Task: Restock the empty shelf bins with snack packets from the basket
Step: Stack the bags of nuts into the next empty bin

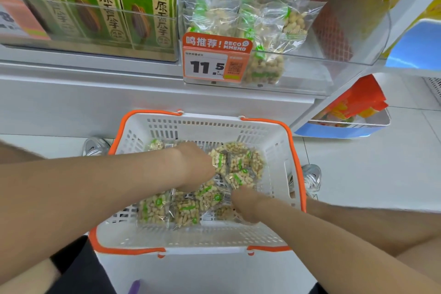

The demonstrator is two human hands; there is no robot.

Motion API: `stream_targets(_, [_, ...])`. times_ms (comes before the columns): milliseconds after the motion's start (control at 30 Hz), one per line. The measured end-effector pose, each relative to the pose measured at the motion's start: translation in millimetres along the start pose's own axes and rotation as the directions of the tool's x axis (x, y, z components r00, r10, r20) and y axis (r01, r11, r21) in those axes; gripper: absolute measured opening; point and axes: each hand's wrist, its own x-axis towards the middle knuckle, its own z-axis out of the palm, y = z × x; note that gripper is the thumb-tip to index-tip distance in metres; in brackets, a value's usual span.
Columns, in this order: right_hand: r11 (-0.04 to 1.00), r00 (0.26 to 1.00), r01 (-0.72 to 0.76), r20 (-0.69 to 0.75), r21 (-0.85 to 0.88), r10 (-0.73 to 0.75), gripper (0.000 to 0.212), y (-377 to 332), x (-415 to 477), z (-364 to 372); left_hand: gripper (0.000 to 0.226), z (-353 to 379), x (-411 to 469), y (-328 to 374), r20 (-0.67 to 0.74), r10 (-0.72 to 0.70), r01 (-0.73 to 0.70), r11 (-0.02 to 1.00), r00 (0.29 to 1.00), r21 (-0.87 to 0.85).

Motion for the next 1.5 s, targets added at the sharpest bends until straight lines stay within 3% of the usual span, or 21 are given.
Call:
stream_targets(133, [0.959,0.974,-0.085,-0.18,0.27,0.137,0.014,5.4,-9.6,-16.1,0.025,-11.6,-7.0,7.5,-0.014,0.009,-0.009,1.0,1.0,-0.018])
stream_targets(200, [0.901,0.944,-0.063,-0.268,0.43,0.194,0.02,14.4,-16.6,-32.5,0.024,-20.8,-13.7,9.3,0.026,-0.014,0.015,0.999,1.0,-0.049])
stream_targets(333, [0.812,0.865,0.048,-0.431,0.581,0.257,0.024,26.7,-45.7,-76.2,0.028,-43.3,-30.4,4.7,0.086,-0.109,0.121,0.981,0.99,-0.152])
stream_targets(433, [0.737,0.793,0.099,-0.5,0.669,0.347,0.019,23.1,-74.2,-106.2,0.059,-54.9,-38.9,-4.7,0.028,-0.178,0.174,0.901,0.984,-0.397])
stream_targets(533, [0.703,0.646,0.112,-0.589,0.702,0.485,0.021,17.1,-105.4,-132.7,0.109,-61.6,-43.8,-16.2,-0.104,-0.194,0.082,0.76,0.976,-0.644])
stream_targets(600, [0.673,0.576,0.099,-0.594,0.733,0.562,0.025,16.5,-125.3,-148.8,0.121,-69.7,-51.3,-19.5,-0.183,-0.232,0.008,0.64,0.955,-0.768])
stream_targets(700, [0.648,0.488,0.121,-0.613,0.752,0.621,0.026,20.5,-150.3,-169.5,0.109,-87.2,-67.1,-22.2,-0.251,-0.255,-0.109,0.465,0.934,-0.878])
stream_targets(767, [0.621,0.417,0.158,-0.622,0.768,0.663,0.027,25.1,-166.8,-181.7,0.092,-99.4,-78.8,-21.9,-0.352,-0.289,-0.214,0.417,0.89,-0.883])
stream_targets(867, [0.586,0.329,0.283,-0.651,0.759,0.684,0.041,31.7,-190.4,-200.1,0.042,-113.6,-92.1,-20.0,-0.546,-0.362,-0.404,0.398,0.756,-0.824])
stream_targets(900, [0.569,0.297,0.341,-0.66,0.749,0.69,0.046,33.5,-197.0,-205.8,0.036,-119.0,-96.7,-17.9,-0.587,-0.405,-0.449,0.389,0.701,-0.804])
stream_targets(1000, [0.544,0.169,0.46,-0.67,0.702,0.723,0.05,40.3,-209.6,-220.0,0.038,-134.3,-106.0,-17.1,-0.623,-0.575,-0.514,0.366,0.531,-0.776])
stream_targets(1100, [0.603,0.057,0.484,-0.71,0.634,0.702,0.044,43.2,-218.5,-232.3,0.039,-147.5,-109.5,-24.7,-0.582,-0.684,-0.589,0.269,0.439,-0.762])
stream_targets(1200, [0.669,0.032,0.51,-0.789,0.541,0.614,0.051,47.8,-224.2,-243.0,0.039,-166.6,-112.7,-29.4,-0.49,-0.762,-0.666,0.105,0.424,-0.739])
stream_targets(1267, [0.69,0.08,0.499,-0.821,0.524,0.565,0.053,55.4,-225.6,-250.2,0.034,-175.7,-113.5,-32.4,-0.465,-0.773,-0.702,0.036,0.431,-0.711])
stream_targets(1367, [0.707,0.146,0.471,-0.837,0.528,0.527,0.055,67.2,-227.5,-262.1,0.025,-184.9,-112.4,-39.1,-0.478,-0.786,-0.713,0.068,0.392,-0.698])
stream_targets(1500, [0.767,0.125,0.423,-0.869,0.483,0.478,0.052,78.9,-224.5,-276.9,0.037,-195.7,-107.4,-43.7,-0.42,-0.849,-0.709,0.078,0.321,-0.701])
